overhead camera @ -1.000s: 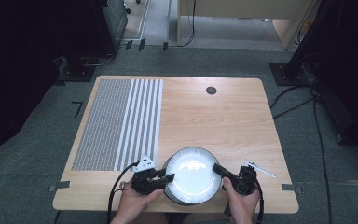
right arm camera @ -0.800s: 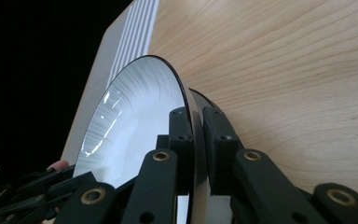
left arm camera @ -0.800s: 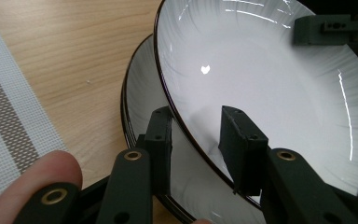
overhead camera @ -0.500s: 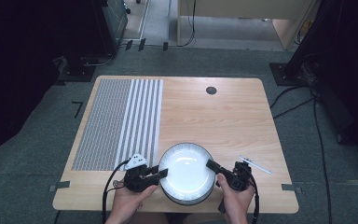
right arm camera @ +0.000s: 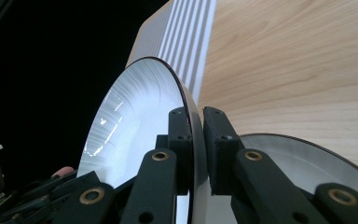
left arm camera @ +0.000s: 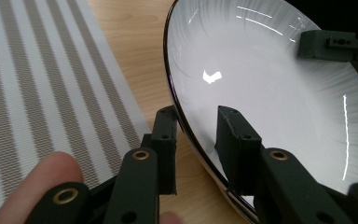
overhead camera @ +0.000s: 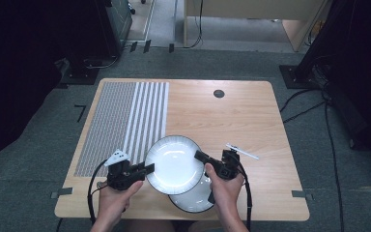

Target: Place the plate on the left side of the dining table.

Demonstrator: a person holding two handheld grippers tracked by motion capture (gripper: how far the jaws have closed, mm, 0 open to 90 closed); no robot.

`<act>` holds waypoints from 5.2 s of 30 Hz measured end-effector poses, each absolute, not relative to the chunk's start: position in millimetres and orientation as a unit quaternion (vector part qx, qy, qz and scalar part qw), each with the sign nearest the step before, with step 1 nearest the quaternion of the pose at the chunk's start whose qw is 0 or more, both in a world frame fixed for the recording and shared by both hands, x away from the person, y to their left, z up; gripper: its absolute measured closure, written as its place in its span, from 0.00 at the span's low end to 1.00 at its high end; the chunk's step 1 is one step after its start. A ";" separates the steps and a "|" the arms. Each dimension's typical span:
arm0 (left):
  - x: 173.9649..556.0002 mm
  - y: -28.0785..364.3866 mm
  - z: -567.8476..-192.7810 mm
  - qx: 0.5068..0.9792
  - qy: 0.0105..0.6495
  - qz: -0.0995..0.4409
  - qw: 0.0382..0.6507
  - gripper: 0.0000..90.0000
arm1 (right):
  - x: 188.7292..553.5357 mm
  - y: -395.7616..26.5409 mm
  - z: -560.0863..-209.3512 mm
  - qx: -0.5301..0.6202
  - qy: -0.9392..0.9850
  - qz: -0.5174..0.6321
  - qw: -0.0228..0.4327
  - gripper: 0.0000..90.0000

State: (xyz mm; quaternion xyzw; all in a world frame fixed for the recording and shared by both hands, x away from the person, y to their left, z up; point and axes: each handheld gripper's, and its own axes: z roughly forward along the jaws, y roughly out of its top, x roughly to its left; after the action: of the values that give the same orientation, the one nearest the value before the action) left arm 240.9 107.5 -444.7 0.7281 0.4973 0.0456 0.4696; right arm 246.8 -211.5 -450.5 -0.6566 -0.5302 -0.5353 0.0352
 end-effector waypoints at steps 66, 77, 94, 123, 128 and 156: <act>389.4 247.7 -458.3 0.638 0.629 0.060 0.441 0.85 | 441.7 -52.2 -462.5 -0.666 -0.565 -0.477 0.097 0.91; 414.1 249.9 -466.0 0.614 0.654 0.074 0.436 0.88 | 468.3 -45.7 -480.7 -0.671 -0.558 -0.475 0.112 0.92; 441.9 257.9 -492.0 0.597 0.688 0.065 0.407 0.89 | 493.8 -29.2 -510.4 -0.668 -0.569 -0.471 0.092 0.92; 452.2 250.5 -496.6 0.614 0.682 0.059 0.393 0.65 | 498.7 -29.7 -520.1 -0.655 -0.597 -0.461 0.042 0.79; 445.5 249.3 -489.0 0.622 0.671 0.068 0.397 0.46 | 497.5 -31.0 -514.5 -0.648 -0.611 -0.455 0.009 0.67; 300.6 252.9 -473.1 0.603 0.651 0.157 0.433 0.20 | 481.3 -88.6 -481.9 -0.603 -0.625 -0.492 -0.057 0.37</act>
State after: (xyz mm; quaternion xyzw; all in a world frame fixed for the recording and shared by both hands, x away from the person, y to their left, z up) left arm 300.6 252.9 -473.1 0.6029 0.6513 0.1568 0.4333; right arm 481.3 -88.6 -481.9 -0.6031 -0.6253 -0.4919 -0.0568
